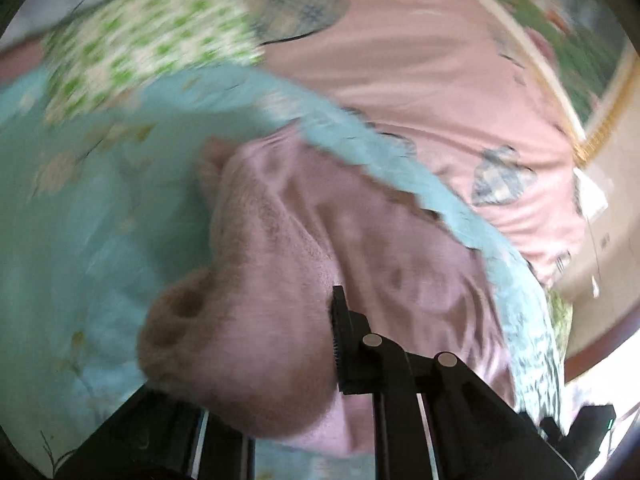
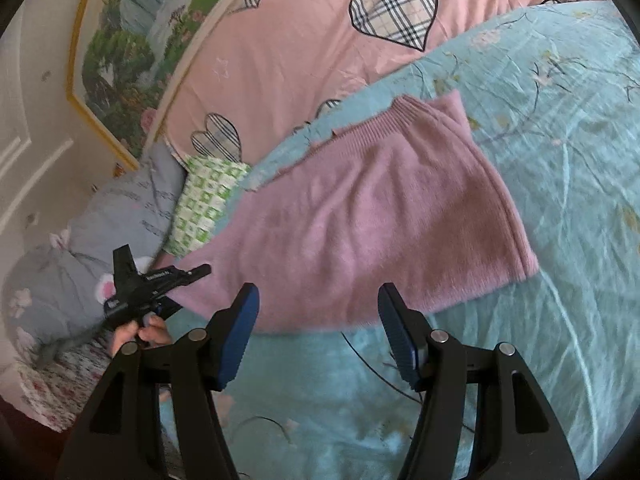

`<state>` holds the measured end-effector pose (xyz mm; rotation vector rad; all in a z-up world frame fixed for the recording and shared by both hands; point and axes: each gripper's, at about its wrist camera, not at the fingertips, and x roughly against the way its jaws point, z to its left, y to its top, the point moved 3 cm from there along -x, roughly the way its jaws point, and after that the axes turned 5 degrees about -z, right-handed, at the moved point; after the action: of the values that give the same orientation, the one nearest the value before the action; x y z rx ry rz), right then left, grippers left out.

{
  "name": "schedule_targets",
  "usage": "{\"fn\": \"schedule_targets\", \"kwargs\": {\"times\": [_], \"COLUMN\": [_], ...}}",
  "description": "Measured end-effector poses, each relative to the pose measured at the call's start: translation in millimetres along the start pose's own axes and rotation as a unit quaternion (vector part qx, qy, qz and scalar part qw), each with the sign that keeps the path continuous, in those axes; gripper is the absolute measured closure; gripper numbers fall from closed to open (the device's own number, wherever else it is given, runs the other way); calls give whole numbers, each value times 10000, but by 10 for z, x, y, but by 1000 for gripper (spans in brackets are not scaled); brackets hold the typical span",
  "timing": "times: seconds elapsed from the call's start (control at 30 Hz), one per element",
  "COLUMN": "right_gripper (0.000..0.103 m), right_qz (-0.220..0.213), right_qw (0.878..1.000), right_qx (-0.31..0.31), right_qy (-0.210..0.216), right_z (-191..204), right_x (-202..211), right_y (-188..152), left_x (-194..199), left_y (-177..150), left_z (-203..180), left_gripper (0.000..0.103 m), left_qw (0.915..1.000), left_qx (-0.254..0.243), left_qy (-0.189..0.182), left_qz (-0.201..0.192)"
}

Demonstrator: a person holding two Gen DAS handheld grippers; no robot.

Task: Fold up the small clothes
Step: 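Grasp the sweater side edge with the left tool and lift it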

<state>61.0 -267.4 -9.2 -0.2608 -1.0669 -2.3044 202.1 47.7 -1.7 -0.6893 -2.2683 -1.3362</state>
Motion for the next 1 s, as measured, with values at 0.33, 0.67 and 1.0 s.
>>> {"fn": "schedule_targets", "kwargs": {"times": [0.33, 0.67, 1.0], "right_gripper": [40, 40, 40], "right_qz": [-397, 392, 1486], "right_qw": [9982, 9983, 9867], "right_qx": [-448, -421, -614], "right_qy": [-13, 89, 243], "right_z": [-344, -413, -333], "right_x": [244, -415, -1629], "right_y": [581, 857, 1029], "left_x": [-113, -574, -469], "left_y": [-398, -982, -910], "left_z": [-1664, -1768, -1723], "left_gripper": [96, 97, 97], "left_qw": [9727, 9658, 9647], "left_qx": [-2140, -2279, -2298], "left_qy": [-889, -979, -1111], "left_qz": [112, 752, 650]}}
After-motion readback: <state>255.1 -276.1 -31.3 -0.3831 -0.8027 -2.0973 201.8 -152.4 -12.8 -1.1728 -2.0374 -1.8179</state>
